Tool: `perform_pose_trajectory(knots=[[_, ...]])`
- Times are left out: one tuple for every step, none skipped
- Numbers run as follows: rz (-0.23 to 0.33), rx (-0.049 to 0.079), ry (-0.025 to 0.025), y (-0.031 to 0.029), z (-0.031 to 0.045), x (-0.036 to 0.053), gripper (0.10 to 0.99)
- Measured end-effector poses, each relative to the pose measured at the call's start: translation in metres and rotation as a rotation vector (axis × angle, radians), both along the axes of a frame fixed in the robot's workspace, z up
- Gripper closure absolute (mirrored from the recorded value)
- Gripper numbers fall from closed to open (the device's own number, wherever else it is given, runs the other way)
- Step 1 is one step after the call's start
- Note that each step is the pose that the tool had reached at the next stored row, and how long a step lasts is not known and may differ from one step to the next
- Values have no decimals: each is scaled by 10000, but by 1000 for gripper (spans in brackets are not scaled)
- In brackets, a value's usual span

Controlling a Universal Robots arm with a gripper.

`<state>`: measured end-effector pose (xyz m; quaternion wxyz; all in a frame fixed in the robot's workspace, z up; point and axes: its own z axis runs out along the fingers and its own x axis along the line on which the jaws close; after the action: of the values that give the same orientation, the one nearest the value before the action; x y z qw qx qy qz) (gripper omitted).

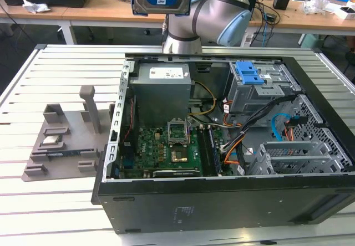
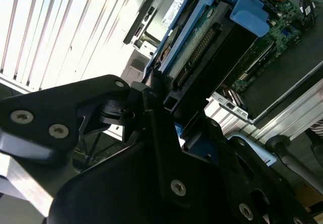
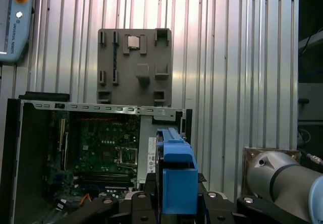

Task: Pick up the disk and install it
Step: 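Pick up the disk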

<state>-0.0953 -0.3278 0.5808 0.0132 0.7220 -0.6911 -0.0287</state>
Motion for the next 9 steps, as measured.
perform_pose_trajectory(knots=[[1,0,0,0,0,9,722],[1,0,0,0,0,19,722],[1,0,0,0,0,47,722],[1,0,0,0,0,70,722],[1,0,0,0,0,81,722],[1,0,0,0,0,92,722],[1,0,0,0,0,103,722],[1,0,0,0,0,112,722],[0,0,0,0,0,125,722]])
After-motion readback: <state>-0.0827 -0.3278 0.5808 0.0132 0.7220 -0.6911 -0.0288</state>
